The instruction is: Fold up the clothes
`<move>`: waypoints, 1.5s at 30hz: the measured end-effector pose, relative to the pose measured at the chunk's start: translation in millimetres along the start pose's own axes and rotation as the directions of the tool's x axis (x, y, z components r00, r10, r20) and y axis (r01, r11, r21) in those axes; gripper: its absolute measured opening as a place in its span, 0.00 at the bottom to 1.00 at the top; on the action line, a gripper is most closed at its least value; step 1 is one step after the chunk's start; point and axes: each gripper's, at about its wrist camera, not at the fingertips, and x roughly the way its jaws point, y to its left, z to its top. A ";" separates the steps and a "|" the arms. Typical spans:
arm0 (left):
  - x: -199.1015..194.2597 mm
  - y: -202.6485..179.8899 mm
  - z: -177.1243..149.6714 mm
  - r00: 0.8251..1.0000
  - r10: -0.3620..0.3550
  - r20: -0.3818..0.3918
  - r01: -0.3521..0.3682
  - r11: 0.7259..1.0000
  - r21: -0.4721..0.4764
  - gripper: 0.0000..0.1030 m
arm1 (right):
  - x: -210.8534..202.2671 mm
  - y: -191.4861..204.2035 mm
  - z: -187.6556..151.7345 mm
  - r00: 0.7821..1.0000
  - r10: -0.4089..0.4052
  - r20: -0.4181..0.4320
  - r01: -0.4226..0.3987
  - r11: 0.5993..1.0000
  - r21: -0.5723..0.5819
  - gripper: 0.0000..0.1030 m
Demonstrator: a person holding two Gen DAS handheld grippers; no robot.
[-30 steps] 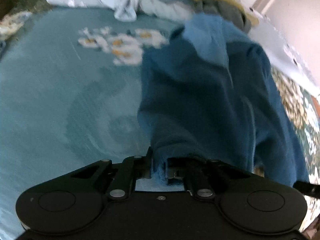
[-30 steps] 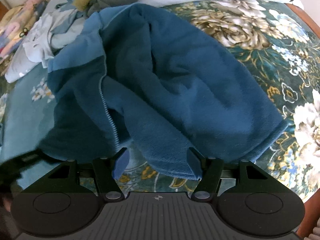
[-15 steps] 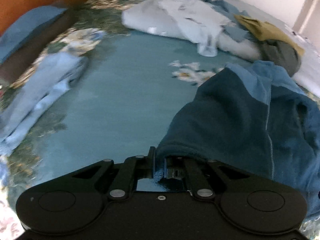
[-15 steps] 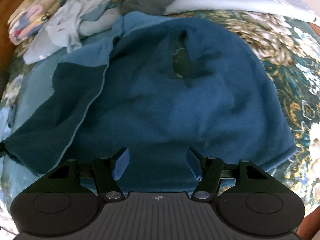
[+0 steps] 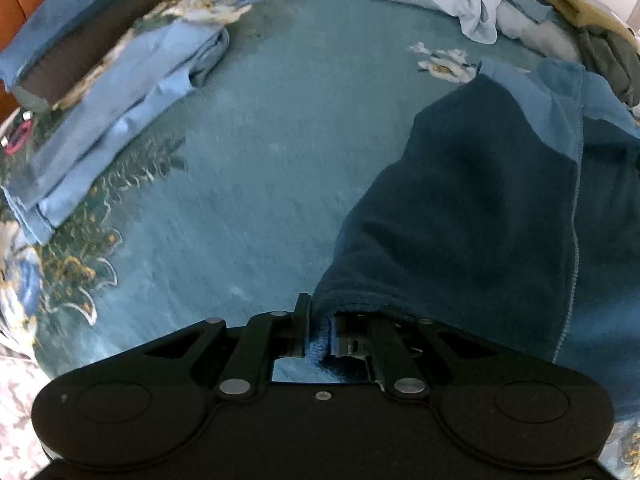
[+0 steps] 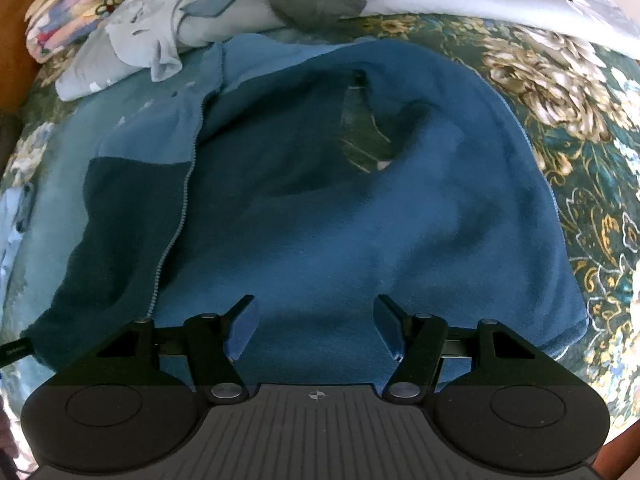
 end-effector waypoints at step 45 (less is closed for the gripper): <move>-118.1 53.8 112.3 0.962 -0.118 0.247 0.118 0.993 0.014 0.96 | -121.9 19.8 55.5 0.957 -0.181 0.227 0.175 0.983 0.047 0.82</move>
